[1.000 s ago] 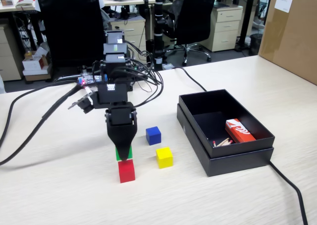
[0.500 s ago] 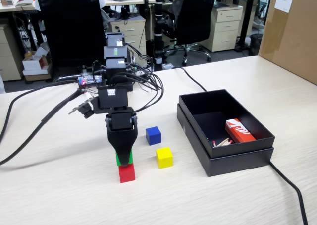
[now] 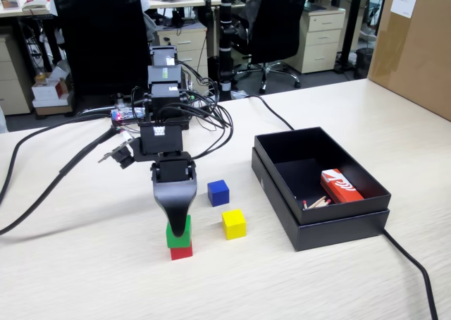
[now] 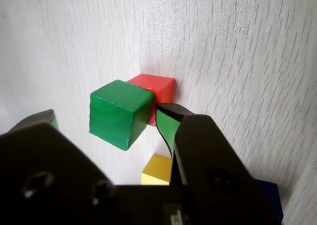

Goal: Put the green cube on top of the red cube

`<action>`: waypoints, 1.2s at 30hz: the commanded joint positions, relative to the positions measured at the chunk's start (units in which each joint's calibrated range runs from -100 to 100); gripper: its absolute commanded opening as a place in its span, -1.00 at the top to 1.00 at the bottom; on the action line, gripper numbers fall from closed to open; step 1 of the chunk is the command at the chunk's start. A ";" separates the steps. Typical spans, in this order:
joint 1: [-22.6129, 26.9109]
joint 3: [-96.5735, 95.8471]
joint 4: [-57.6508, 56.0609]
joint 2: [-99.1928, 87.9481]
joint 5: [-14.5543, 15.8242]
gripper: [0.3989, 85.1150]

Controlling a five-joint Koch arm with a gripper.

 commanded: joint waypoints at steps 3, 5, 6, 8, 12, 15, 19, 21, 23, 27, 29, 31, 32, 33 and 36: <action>0.49 -0.46 2.62 -4.90 -0.59 -0.16; 0.63 -2.27 2.62 -7.66 -0.54 -0.19; 0.73 -3.45 2.62 -9.49 -0.49 -0.20; 0.88 -6.35 2.62 -13.62 -0.39 -0.20; 1.42 -13.60 2.71 -26.24 -0.15 -0.20; 1.90 -19.31 2.62 -34.74 0.10 -0.20; 2.54 -30.01 2.71 -46.90 0.78 -0.21; 2.98 -43.79 8.06 -57.91 1.51 -0.21; 3.17 -53.58 13.94 -64.80 1.51 -0.19; 4.10 -72.80 20.33 -80.98 1.56 -0.19; 4.98 -81.33 22.67 -89.58 2.10 -0.19; 5.76 -87.04 23.70 -95.21 2.49 -0.20; 6.15 -89.58 24.13 -97.85 2.78 -0.20; 6.50 -91.84 24.39 -100.03 3.03 -0.20; 7.33 -97.92 25.34 -106.11 3.76 -0.20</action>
